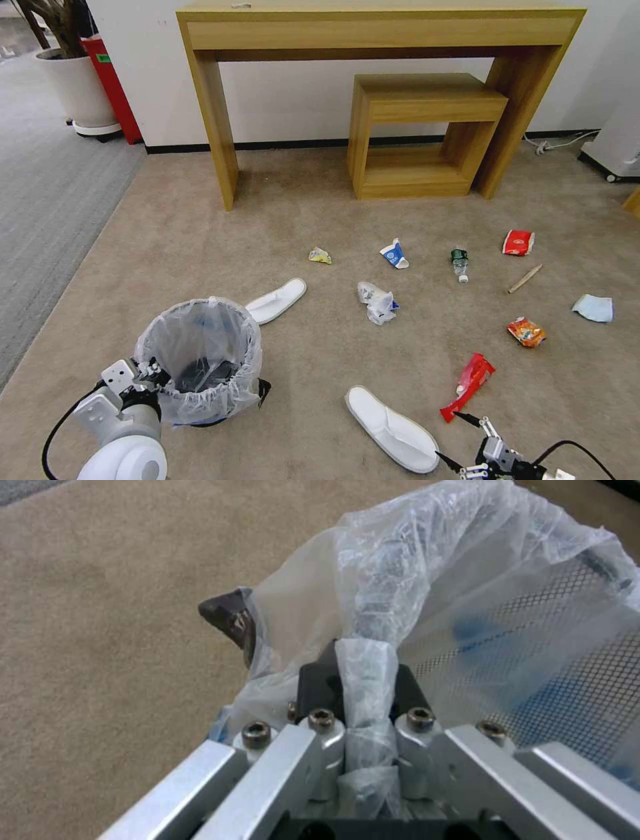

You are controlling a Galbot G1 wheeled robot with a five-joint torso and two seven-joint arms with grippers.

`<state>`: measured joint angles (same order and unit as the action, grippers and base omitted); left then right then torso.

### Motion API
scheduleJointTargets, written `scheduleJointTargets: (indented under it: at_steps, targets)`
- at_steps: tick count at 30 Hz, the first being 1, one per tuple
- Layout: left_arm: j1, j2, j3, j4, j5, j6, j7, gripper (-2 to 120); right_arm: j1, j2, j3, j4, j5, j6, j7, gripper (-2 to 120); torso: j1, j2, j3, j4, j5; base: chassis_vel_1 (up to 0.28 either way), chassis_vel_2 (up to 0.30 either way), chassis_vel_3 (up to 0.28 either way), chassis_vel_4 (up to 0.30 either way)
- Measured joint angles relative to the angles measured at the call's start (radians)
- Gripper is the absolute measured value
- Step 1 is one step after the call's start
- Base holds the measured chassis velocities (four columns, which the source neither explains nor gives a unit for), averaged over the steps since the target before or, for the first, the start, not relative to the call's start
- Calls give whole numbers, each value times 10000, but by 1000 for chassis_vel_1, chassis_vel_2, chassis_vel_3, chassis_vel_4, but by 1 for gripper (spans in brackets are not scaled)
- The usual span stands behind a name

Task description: Pick up the trash bin and place the garbage on the floor into it.

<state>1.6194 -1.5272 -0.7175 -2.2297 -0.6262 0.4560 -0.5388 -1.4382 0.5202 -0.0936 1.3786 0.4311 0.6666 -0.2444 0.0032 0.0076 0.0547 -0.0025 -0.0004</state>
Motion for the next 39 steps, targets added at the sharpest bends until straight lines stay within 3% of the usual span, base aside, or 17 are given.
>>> scheduleJointTargets:
  at_steps: [14, 29, 39]
  targets:
    - [146, -212, -30, -24, 299, -123, 51, 3, 2552, 1681, -2378, -2280, 76, -8, 46, 97, 1, 0, 0, 1, 2, 0, 0, 0, 0]
    - [65, -278, 55, 138, 391, -210, 77, 3, 2902, 2429, -2769, -3152, -349, 92, 66, 96, 0, 0, 0, -1, 3, 0, 0, 0, 0]
    - [73, -300, 88, 162, 409, -320, 120, 3, 3387, 3230, -3037, -4180, -657, 290, 97, 73, 0, 0, 0, -3, -4, 0, 0, 0, 0]
